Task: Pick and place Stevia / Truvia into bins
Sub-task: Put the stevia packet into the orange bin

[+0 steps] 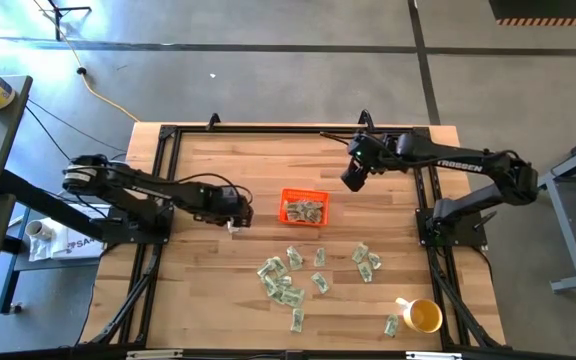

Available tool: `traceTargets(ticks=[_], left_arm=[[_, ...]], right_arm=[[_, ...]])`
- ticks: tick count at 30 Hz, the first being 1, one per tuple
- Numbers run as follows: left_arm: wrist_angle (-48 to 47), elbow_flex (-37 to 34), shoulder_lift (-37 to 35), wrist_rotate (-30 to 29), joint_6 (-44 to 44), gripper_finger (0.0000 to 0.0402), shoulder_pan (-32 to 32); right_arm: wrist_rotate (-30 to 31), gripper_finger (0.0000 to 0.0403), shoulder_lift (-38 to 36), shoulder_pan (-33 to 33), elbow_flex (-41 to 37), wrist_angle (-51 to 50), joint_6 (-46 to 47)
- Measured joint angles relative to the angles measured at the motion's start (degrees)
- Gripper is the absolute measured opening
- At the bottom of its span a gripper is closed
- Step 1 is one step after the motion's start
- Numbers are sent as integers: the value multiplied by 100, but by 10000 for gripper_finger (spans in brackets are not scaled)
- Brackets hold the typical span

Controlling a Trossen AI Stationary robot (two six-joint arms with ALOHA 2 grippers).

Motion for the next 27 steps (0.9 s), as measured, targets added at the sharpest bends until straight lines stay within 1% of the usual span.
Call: traceTargets(ticks=[2, 4, 6, 8, 11, 16, 20, 23, 24, 27], left_arm=[[86, 4, 169, 2, -12, 325, 0], [50, 9, 391, -4, -16, 334, 0], [30, 39, 605, 0, -21, 331, -2], [15, 50, 752, 15, -20, 314, -2], [-40, 51, 817, -51, -22, 273, -4], [-121, 30, 831, -359, 17, 175, -11], [-139, 120, 856, -648, 371, 96, -9], [-97, 333, 840, -1042, 711, 40, 6], [-102, 411, 822, -1178, 832, 27, 15], [41, 779, 693, -1505, 1295, 24, 15]], right_arm=[[94, 238, 4, -71, 0, 36, -20], [179, 238, 9, -129, 0, 41, -77], [251, 239, 9, -173, 0, 131, -165], [248, 239, 9, -233, 0, 220, -268], [241, 239, 9, -314, 0, 294, -419], [271, 238, 9, -466, 0, 325, -506], [447, 238, -92, -554, 0, 607, -853], [294, 238, -269, -709, 7, 754, -890], [183, 238, -301, -782, 11, 699, -854], [-212, 238, -317, -945, 9, 368, -864]])
